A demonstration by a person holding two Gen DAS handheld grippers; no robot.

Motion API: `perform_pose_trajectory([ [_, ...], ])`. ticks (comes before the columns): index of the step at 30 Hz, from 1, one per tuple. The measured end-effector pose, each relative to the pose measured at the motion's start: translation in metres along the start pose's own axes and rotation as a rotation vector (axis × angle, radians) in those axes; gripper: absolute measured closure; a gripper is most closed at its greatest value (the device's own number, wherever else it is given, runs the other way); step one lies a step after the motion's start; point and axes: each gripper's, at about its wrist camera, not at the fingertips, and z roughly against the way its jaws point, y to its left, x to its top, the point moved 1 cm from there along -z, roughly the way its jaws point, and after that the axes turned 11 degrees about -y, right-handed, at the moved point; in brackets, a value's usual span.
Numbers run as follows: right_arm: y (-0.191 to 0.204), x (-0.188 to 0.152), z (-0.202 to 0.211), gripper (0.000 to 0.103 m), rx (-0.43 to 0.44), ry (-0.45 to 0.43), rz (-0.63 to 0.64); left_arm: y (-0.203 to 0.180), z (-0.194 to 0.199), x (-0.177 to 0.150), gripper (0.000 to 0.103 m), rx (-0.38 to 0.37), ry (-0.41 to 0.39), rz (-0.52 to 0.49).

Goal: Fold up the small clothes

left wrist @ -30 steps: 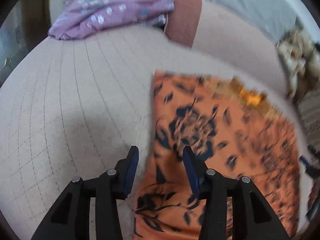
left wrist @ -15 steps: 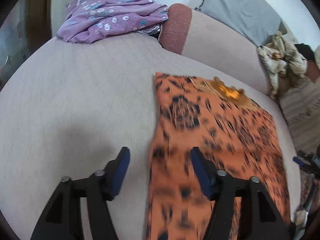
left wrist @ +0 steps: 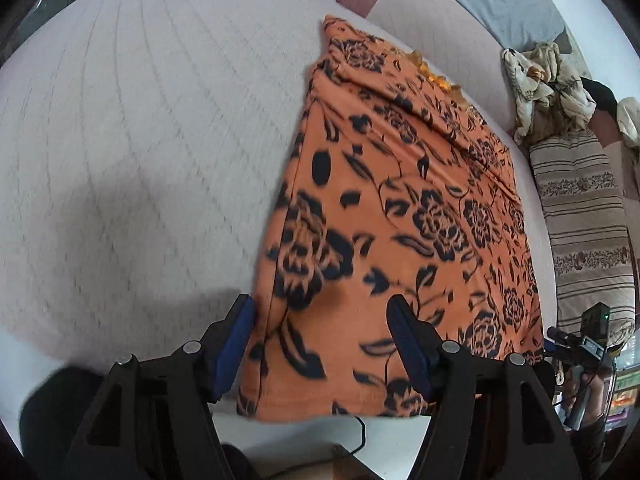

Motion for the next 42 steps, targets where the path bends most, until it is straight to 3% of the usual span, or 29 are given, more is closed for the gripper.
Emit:
perform_pose_trajectory([
  [1, 0.0, -0.003, -0.001, 0.036, -0.005, 0.01, 0.005, -0.001, 0.002, -0.003, 0.034, -0.001, 0.007, 0.003],
  [2, 0.001, -0.007, -0.004, 0.05, -0.012, 0.024, 0.017, -0.002, 0.001, -0.005, 0.034, 0.007, 0.014, 0.005],
  [3, 0.003, -0.01, -0.006, 0.055, -0.02, 0.037, 0.024, -0.002, 0.002, -0.008, 0.034, 0.014, 0.018, 0.006],
  [10, 0.001, -0.016, -0.011, 0.057, -0.048, 0.017, 0.038, 0.007, 0.0, -0.026, 0.038, 0.064, 0.025, -0.025],
  [12, 0.0, -0.017, -0.011, 0.067, -0.062, 0.017, 0.044, 0.004, -0.001, -0.027, 0.083, 0.098, 0.043, -0.05],
  [13, 0.0, -0.017, -0.009, 0.071, -0.072, 0.012, 0.048, 0.004, -0.002, -0.027, 0.092, 0.113, 0.051, -0.06],
  [14, -0.001, -0.017, -0.007, 0.08, -0.075, 0.008, 0.049, 0.006, -0.002, -0.027, 0.094, 0.103, 0.054, -0.055],
  [16, -0.002, -0.017, -0.004, 0.088, -0.073, 0.001, 0.044, 0.008, 0.002, -0.027, 0.095, 0.087, 0.044, -0.03],
  [19, 0.003, -0.018, 0.004, 0.089, -0.053, -0.018, 0.048, 0.003, 0.016, -0.024, 0.095, 0.068, 0.004, -0.036],
  [21, 0.001, -0.015, 0.008, 0.084, -0.055, -0.037, 0.03, 0.006, 0.012, -0.024, 0.091, 0.078, 0.019, -0.036],
  [22, -0.003, -0.014, 0.005, 0.083, -0.057, -0.03, 0.016, 0.007, 0.007, -0.025, 0.085, 0.103, 0.036, -0.04],
  [23, -0.006, -0.015, 0.003, 0.076, -0.052, -0.016, 0.003, 0.009, 0.001, -0.028, 0.069, 0.131, 0.059, -0.037],
  [24, -0.009, -0.015, -0.001, 0.066, -0.05, -0.004, -0.011, 0.008, 0.0, -0.029, 0.056, 0.113, 0.051, -0.032],
  [26, -0.008, -0.016, -0.003, 0.059, -0.057, -0.012, 0.002, 0.0, 0.0, -0.031, 0.045, 0.089, 0.043, -0.059],
  [27, -0.006, -0.016, -0.004, 0.059, -0.06, -0.012, 0.008, -0.006, -0.001, -0.033, 0.05, 0.11, 0.041, -0.093],
  [28, -0.003, -0.016, -0.005, 0.061, -0.058, -0.005, 0.024, -0.01, -0.002, -0.035, 0.065, 0.114, 0.044, -0.119],
  [29, -0.001, -0.016, -0.006, 0.08, -0.05, 0.001, 0.034, -0.012, -0.003, -0.034, 0.094, 0.107, 0.049, -0.126],
  [30, 0.001, -0.015, -0.004, 0.095, -0.052, -0.007, 0.038, -0.013, 0.001, -0.032, 0.096, 0.074, 0.046, -0.11],
  [34, 0.015, -0.001, 0.026, 0.095, 0.008, -0.107, 0.04, -0.022, 0.037, -0.007, 0.096, 0.006, -0.07, -0.079],
  [37, 0.018, 0.011, 0.042, 0.095, 0.042, -0.167, 0.031, -0.018, 0.045, 0.0, 0.096, -0.009, -0.108, -0.056],
  [42, -0.004, 0.002, 0.014, 0.095, 0.038, -0.111, -0.034, -0.002, 0.003, -0.017, 0.096, 0.064, 0.019, -0.037],
])
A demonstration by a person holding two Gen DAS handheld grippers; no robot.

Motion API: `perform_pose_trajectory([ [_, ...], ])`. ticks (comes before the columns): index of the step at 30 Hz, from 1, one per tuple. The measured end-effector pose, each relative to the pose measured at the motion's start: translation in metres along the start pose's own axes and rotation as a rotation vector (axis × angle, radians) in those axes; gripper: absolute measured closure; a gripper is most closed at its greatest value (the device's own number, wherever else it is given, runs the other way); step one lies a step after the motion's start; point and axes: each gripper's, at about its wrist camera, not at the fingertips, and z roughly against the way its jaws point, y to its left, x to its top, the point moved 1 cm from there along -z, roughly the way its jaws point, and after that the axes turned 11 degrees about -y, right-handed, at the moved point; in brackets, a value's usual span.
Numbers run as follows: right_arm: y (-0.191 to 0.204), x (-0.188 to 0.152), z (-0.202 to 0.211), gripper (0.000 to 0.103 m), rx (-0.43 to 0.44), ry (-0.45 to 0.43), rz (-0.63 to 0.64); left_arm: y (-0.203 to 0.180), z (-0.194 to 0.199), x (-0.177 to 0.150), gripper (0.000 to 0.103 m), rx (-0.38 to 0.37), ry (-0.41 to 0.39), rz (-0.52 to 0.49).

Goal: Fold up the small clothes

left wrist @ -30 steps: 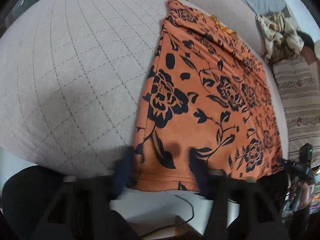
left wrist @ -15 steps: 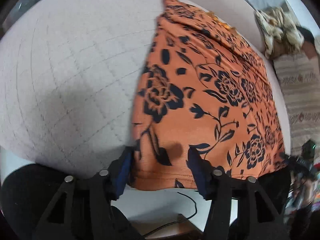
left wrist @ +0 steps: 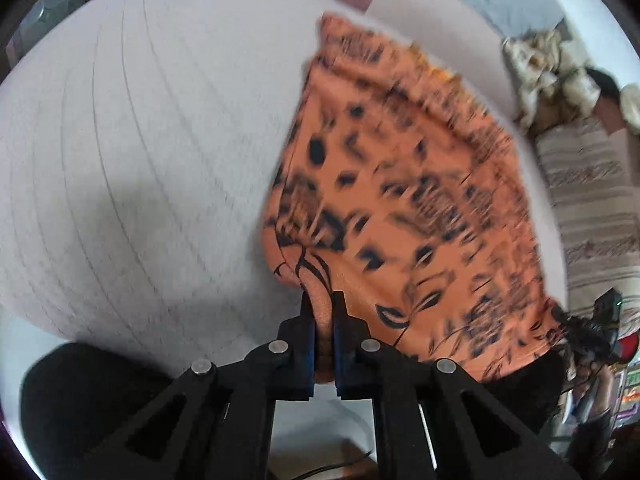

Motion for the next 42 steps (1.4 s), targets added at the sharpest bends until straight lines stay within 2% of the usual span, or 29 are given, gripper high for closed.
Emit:
perform_pose_trajectory([
  [3, -0.005, -0.003, -0.005, 0.095, 0.018, 0.009, -0.019, 0.001, 0.002, 0.006, 0.096, -0.018, -0.009, 0.005],
  [7, 0.004, 0.023, 0.004, 0.095, 0.088, -0.047, -0.03, -0.014, 0.02, 0.044, 0.096, -0.089, -0.1, -0.008],
  [8, 0.01, 0.032, 0.006, 0.096, 0.118, -0.069, -0.044, -0.02, 0.028, 0.065, 0.096, -0.113, -0.147, -0.018],
  [10, 0.024, 0.063, 0.012, 0.096, 0.19, -0.142, -0.063, -0.035, 0.035, 0.106, 0.096, -0.14, -0.24, -0.051],
  [13, 0.049, 0.138, 0.014, 0.096, 0.293, -0.306, -0.085, -0.055, 0.03, 0.191, 0.096, -0.12, -0.405, -0.084],
  [14, 0.056, 0.165, 0.008, 0.095, 0.307, -0.353, -0.086, -0.054, 0.022, 0.209, 0.096, -0.116, -0.421, -0.066],
  [16, 0.065, 0.21, -0.018, 0.095, 0.354, -0.385, -0.124, -0.053, -0.022, 0.255, 0.091, -0.066, -0.439, -0.025],
  [17, 0.068, 0.23, -0.04, 0.094, 0.327, -0.383, -0.115, -0.054, -0.043, 0.265, 0.074, -0.049, -0.419, -0.037],
  [18, 0.065, 0.245, -0.066, 0.088, 0.255, -0.386, -0.113, -0.056, -0.08, 0.275, 0.045, -0.014, -0.375, -0.048],
  [19, 0.061, 0.251, -0.088, 0.083, 0.191, -0.373, -0.12, -0.053, -0.121, 0.281, 0.03, 0.07, -0.296, -0.066],
  [20, 0.053, 0.252, -0.119, 0.069, 0.101, -0.305, -0.123, -0.051, -0.143, 0.281, 0.025, 0.105, -0.23, -0.075],
  [21, 0.045, 0.246, -0.147, 0.063, 0.027, -0.232, -0.129, -0.044, -0.17, 0.278, 0.026, 0.124, -0.144, -0.071],
  [22, 0.043, 0.239, -0.158, 0.063, 0.0, -0.206, -0.123, -0.035, -0.178, 0.275, 0.026, 0.121, -0.128, -0.048],
  [23, 0.042, 0.229, -0.163, 0.059, -0.003, -0.205, -0.099, -0.029, -0.176, 0.274, 0.025, 0.112, -0.147, -0.025],
  [24, 0.044, 0.222, -0.159, 0.044, 0.013, -0.235, -0.085, -0.02, -0.165, 0.272, 0.024, 0.094, -0.203, 0.015],
  [26, 0.05, 0.206, -0.134, 0.032, 0.032, -0.327, -0.055, -0.006, -0.139, 0.266, 0.024, 0.089, -0.282, 0.073],
  [27, 0.055, 0.197, -0.12, 0.03, 0.025, -0.364, -0.027, 0.001, -0.123, 0.26, 0.024, 0.072, -0.31, 0.094],
  [29, 0.06, 0.179, -0.103, 0.03, 0.027, -0.368, -0.012, 0.007, -0.1, 0.245, 0.024, 0.002, -0.312, 0.118],
  [31, 0.06, 0.15, -0.087, 0.03, 0.067, -0.376, -0.083, 0.006, -0.079, 0.211, 0.024, -0.057, -0.317, 0.129],
  [33, 0.058, 0.117, -0.082, 0.03, 0.109, -0.345, -0.15, -0.002, -0.07, 0.181, 0.024, -0.077, -0.332, 0.128],
  [34, 0.06, 0.1, -0.087, 0.03, 0.117, -0.316, -0.171, -0.006, -0.071, 0.167, 0.024, -0.077, -0.324, 0.133],
  [37, 0.053, 0.076, -0.112, 0.03, 0.09, -0.255, -0.244, -0.017, -0.093, 0.151, 0.023, -0.049, -0.3, 0.177],
  [38, 0.05, 0.075, -0.118, 0.03, 0.089, -0.268, -0.288, -0.018, -0.105, 0.148, 0.023, -0.024, -0.271, 0.206],
  [40, 0.052, 0.085, -0.12, 0.029, 0.093, -0.345, -0.357, -0.028, -0.108, 0.152, 0.019, 0.025, -0.323, 0.226],
  [42, 0.056, 0.099, -0.129, 0.028, 0.118, -0.372, -0.398, -0.031, -0.114, 0.16, 0.015, 0.033, -0.334, 0.263],
])
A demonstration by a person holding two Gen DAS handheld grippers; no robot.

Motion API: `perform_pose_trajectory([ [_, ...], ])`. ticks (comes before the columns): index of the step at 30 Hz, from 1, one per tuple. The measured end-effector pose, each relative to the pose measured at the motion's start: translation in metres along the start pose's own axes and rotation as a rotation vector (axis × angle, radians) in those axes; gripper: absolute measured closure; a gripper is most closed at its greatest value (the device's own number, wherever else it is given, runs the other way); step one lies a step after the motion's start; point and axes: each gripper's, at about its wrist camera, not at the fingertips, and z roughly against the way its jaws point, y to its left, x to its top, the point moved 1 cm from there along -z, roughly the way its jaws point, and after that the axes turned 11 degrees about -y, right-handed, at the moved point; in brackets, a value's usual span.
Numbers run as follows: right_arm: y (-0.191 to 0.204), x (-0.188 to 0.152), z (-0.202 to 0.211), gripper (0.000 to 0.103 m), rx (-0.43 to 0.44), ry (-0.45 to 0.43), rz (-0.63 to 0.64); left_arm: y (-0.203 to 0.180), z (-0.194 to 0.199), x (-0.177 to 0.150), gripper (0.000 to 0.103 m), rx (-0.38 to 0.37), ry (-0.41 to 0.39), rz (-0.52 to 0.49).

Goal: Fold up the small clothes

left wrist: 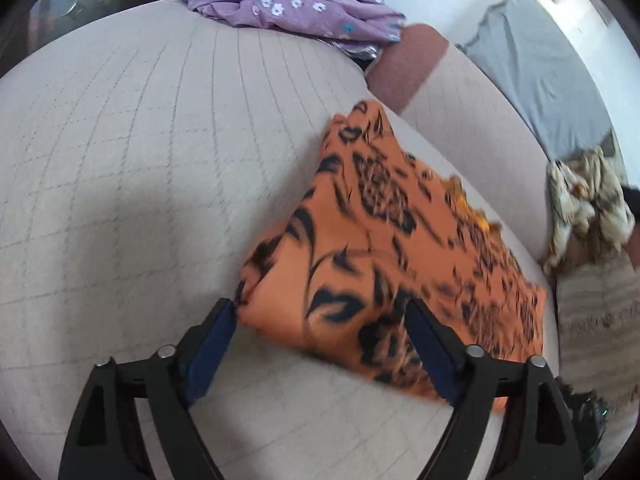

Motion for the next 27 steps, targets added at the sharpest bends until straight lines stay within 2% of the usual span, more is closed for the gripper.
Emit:
perform_pose_trajectory([
  [2, -0.001, 0.005, -0.018, 0.028, -0.048, -0.009, -0.057, -0.001, -0.015, 0.007, 0.016, 0.04, 0.015, 0.044],
  [3, 0.002, 0.008, -0.024, 0.03, -0.057, -0.028, -0.055, -0.004, -0.016, 0.011, 0.036, 0.054, 0.005, 0.043],
  [4, 0.007, 0.011, -0.027, 0.036, -0.067, -0.043, -0.036, -0.008, -0.021, 0.016, 0.071, 0.05, 0.021, 0.018],
  [5, 0.013, 0.015, -0.032, 0.066, -0.087, -0.047, -0.011, -0.011, -0.028, 0.019, 0.085, 0.027, 0.072, 0.017],
  [6, 0.015, 0.018, -0.036, 0.095, -0.101, -0.032, -0.007, -0.011, -0.027, 0.024, 0.086, 0.027, 0.085, 0.037],
  [8, 0.021, 0.024, -0.042, 0.095, -0.097, -0.002, -0.016, -0.019, -0.012, 0.037, 0.086, -0.001, 0.054, 0.001],
  [11, 0.053, 0.036, -0.017, 0.096, -0.041, -0.033, 0.056, -0.041, 0.032, 0.054, 0.086, -0.071, -0.029, -0.061],
  [14, 0.083, 0.045, 0.011, 0.096, -0.01, -0.064, 0.132, -0.057, 0.049, 0.061, 0.085, -0.078, -0.042, -0.107],
  [16, 0.083, 0.045, 0.018, 0.09, -0.025, -0.038, 0.141, -0.06, 0.039, 0.055, 0.081, -0.039, -0.011, -0.132],
  [17, 0.072, 0.045, 0.018, 0.062, -0.044, -0.009, 0.116, -0.056, 0.028, 0.049, 0.079, -0.011, 0.03, -0.137],
  [18, 0.057, 0.042, 0.016, 0.009, -0.062, 0.025, 0.072, -0.049, 0.014, 0.04, 0.079, 0.031, 0.078, -0.138],
  [19, 0.041, 0.041, 0.014, 0.0, -0.085, 0.046, 0.032, -0.039, 0.002, 0.033, 0.078, 0.067, 0.1, -0.129],
  [20, 0.023, 0.035, 0.017, 0.0, -0.12, 0.047, -0.016, -0.029, -0.005, 0.028, 0.074, 0.089, 0.117, -0.12],
  [22, -0.007, 0.027, 0.033, 0.0, -0.098, 0.017, -0.098, -0.001, -0.015, 0.018, 0.059, 0.099, 0.142, -0.043],
  [24, -0.027, 0.025, 0.046, 0.0, -0.089, -0.019, -0.141, 0.013, -0.007, 0.017, 0.057, 0.042, 0.105, 0.031],
  [27, -0.037, 0.033, 0.049, 0.0, -0.067, -0.057, -0.115, 0.012, 0.002, 0.023, 0.051, 0.031, 0.081, -0.006],
])
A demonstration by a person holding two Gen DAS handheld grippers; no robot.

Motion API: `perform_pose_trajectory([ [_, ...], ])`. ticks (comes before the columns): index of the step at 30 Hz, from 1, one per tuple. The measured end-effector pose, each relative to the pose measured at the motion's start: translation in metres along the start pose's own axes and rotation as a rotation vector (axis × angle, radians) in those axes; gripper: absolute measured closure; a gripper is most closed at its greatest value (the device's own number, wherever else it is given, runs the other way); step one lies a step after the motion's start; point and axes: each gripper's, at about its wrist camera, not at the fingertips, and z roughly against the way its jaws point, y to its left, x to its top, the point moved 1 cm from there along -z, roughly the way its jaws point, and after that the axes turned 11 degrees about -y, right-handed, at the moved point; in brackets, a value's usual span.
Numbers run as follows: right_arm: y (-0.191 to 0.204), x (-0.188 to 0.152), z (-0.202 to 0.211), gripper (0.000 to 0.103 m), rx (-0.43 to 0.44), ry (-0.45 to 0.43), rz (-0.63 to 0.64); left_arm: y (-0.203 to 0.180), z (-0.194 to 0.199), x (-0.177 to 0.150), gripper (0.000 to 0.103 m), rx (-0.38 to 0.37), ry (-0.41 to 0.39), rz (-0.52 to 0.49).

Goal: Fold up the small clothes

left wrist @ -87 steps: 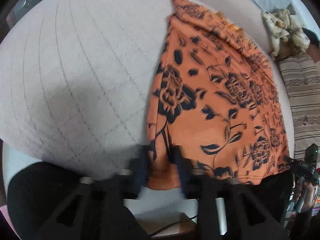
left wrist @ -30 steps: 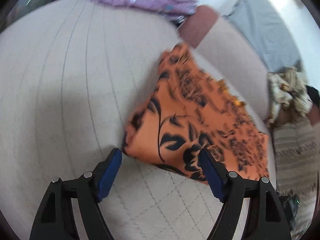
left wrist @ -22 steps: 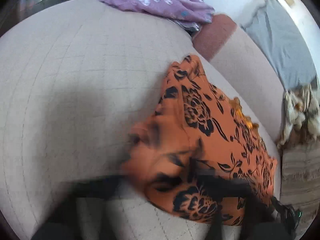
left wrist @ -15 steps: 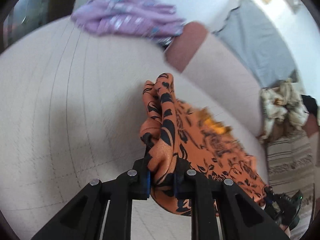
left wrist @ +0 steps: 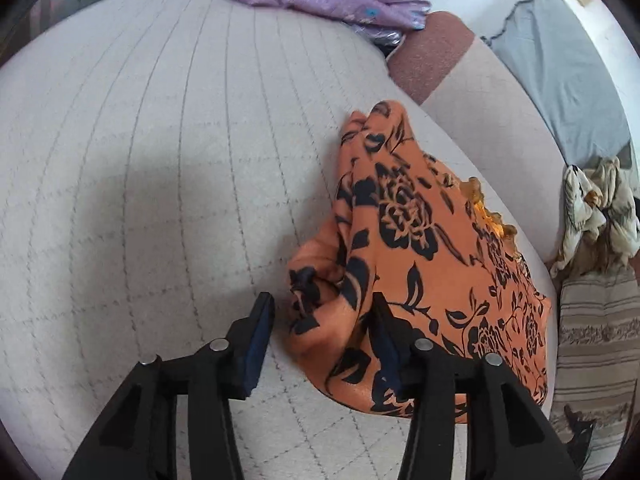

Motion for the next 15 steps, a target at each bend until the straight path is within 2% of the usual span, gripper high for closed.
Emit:
perform_pose_trajectory([
  [6, 0.046, 0.021, -0.013, 0.004, -0.003, 0.037, 0.387, -0.009, 0.012, 0.021, 0.046, -0.002, -0.072, -0.132],
  [8, 0.067, 0.031, -0.034, 0.005, -0.014, 0.078, 0.505, -0.008, 0.009, 0.025, 0.045, -0.018, -0.072, -0.166],
  [10, 0.075, 0.046, -0.062, 0.012, -0.008, 0.145, 0.546, -0.011, 0.0, 0.026, 0.045, -0.041, -0.056, -0.186],
  [11, 0.077, 0.051, -0.076, 0.02, -0.017, 0.17, 0.553, -0.011, -0.002, 0.028, 0.043, -0.054, -0.053, -0.198],
  [12, 0.079, 0.053, -0.094, 0.02, -0.027, 0.204, 0.553, -0.012, -0.007, 0.031, 0.039, -0.056, -0.047, -0.214],
  [14, 0.072, 0.055, -0.12, 0.027, -0.041, 0.317, 0.54, -0.014, -0.016, 0.035, 0.037, -0.054, -0.026, -0.236],
  [15, 0.074, 0.052, -0.126, 0.027, -0.041, 0.339, 0.577, -0.016, -0.022, 0.039, 0.037, -0.077, -0.012, -0.238],
])
